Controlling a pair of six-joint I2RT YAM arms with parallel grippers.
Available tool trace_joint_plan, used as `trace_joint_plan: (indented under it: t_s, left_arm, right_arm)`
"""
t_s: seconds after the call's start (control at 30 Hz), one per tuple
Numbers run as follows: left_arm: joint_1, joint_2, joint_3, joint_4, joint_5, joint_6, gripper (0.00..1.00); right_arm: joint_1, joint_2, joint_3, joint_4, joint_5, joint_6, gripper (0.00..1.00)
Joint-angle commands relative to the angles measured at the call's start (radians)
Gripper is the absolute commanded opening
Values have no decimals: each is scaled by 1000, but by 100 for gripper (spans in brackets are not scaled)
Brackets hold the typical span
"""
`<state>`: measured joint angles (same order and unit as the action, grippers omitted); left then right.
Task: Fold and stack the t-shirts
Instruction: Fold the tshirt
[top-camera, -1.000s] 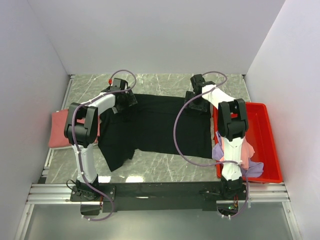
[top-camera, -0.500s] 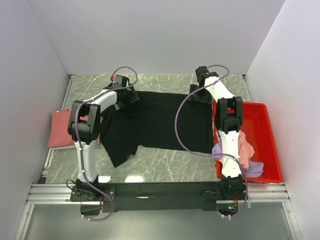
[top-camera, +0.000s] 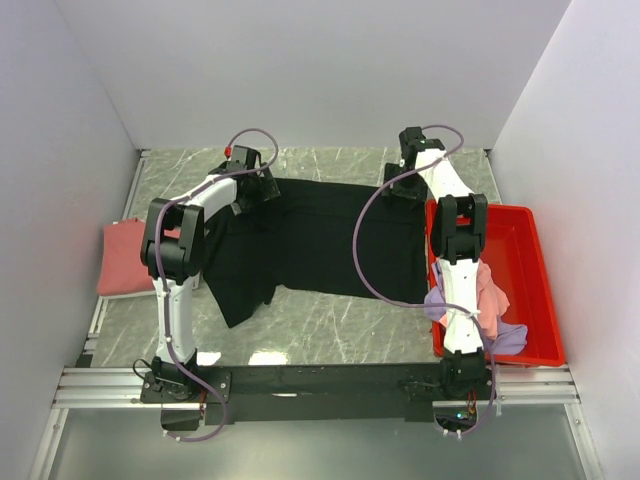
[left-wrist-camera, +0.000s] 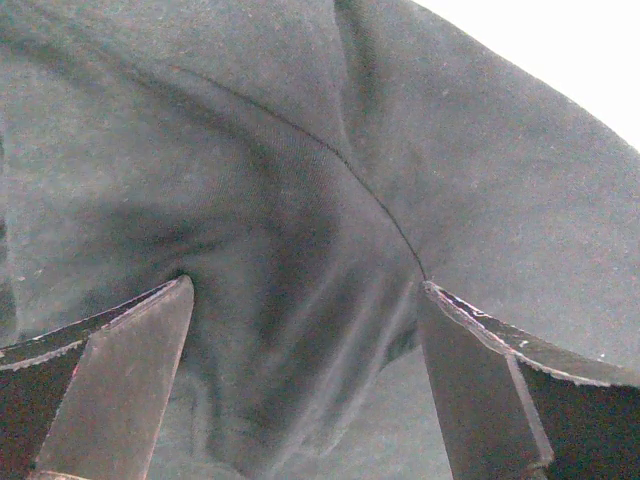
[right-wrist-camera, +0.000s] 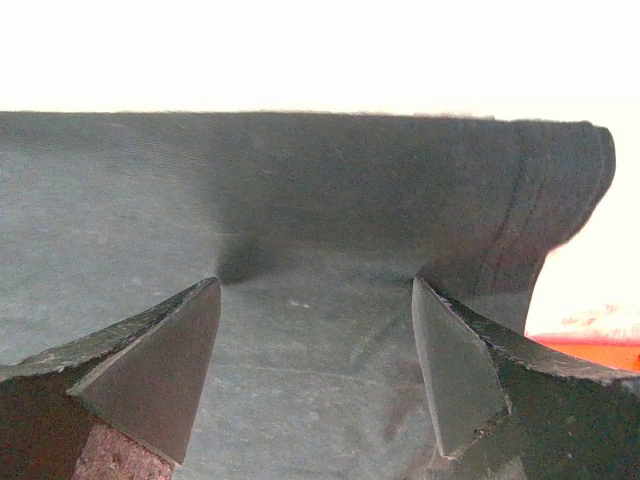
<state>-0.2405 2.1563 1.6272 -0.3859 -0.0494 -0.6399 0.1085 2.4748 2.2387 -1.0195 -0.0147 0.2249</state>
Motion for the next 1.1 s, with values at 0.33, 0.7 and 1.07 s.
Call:
trace_joint_plan:
  t_s: [0.33, 0.7, 1.07]
  left_arm:
    - [-103, -507, -329, -106, -170, -138, 99]
    - [-223, -1045, -874, -349, -201, -509, 99]
    - [-229, -1287, -1150, -320, -179, -672, 82]
  right_arm:
    - [95, -414, -242, 157, -44, -42, 85]
    - [243, -911, -859, 407, -42, 109, 86]
    - [257, -1111, -1077, 449, -45, 139, 86]
